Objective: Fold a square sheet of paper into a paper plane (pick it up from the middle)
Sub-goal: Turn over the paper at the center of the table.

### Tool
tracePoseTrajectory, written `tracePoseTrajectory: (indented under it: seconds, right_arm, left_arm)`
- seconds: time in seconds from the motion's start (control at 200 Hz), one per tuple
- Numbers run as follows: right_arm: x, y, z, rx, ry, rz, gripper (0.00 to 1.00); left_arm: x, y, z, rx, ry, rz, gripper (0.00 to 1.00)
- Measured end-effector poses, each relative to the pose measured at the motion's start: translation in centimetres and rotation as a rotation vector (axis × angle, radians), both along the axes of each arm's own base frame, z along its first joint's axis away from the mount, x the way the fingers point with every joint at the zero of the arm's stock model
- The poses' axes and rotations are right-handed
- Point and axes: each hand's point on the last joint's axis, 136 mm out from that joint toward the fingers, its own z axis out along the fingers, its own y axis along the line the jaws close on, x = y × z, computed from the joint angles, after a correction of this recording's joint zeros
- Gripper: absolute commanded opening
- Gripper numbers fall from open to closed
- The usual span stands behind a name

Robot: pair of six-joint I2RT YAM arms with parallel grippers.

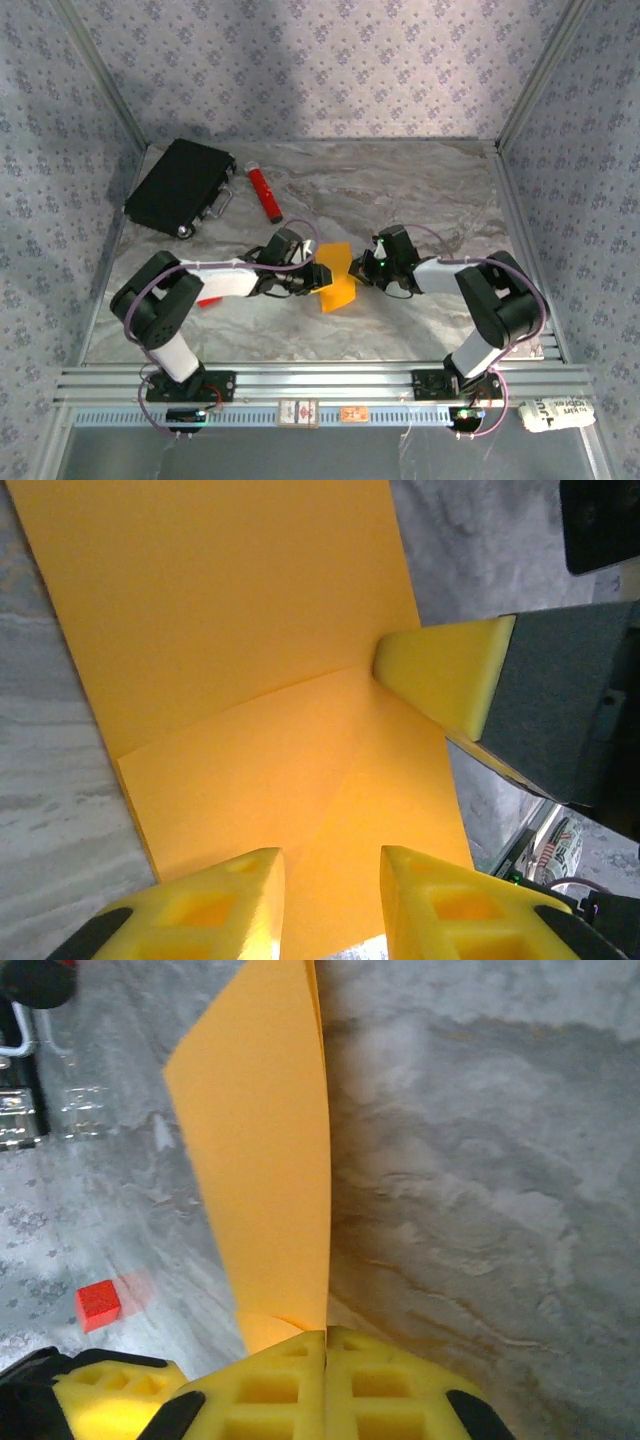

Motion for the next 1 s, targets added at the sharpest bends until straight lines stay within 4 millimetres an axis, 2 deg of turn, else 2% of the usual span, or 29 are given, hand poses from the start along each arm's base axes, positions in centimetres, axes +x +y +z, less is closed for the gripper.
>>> tracePoseTrajectory:
  seconds: [0.16, 0.3, 0.49, 0.645, 0.74, 0.999]
  right_arm:
    - [-0.1, -0.4, 2.7, -0.006, -0.081, 0.014, 0.04]
    - [-0.6, -1.3, 3.9, -0.055, -0.128, 0.024, 0.04]
    - [-1.7, -2.5, 4.7, -0.149, -0.164, 0.043, 0.03]
    - [-2.5, -2.6, 6.3, -0.226, -0.237, 0.084, 0.03]
    - [-2.8, -2.7, 7.5, -0.267, -0.295, 0.099, 0.03]
    - [-3.3, -4.0, 8.4, -0.422, -0.368, 0.133, 0.03]
  left_arm:
    - [0.2, 0.7, 2.4, 0.004, -0.075, 0.008, 0.35]
    - [0.5, 1.9, 4.0, 0.025, -0.138, 0.019, 0.36]
    - [0.2, 3.7, 4.8, 0.076, -0.185, 0.026, 0.4]
    - [-0.3, 5.5, 5.4, 0.135, -0.228, 0.02, 0.46]
    - [-0.4, 6.8, 5.7, 0.174, -0.254, 0.021, 0.52]
    - [-0.3, 12.3, 5.0, 0.389, -0.344, 0.064, 0.84]
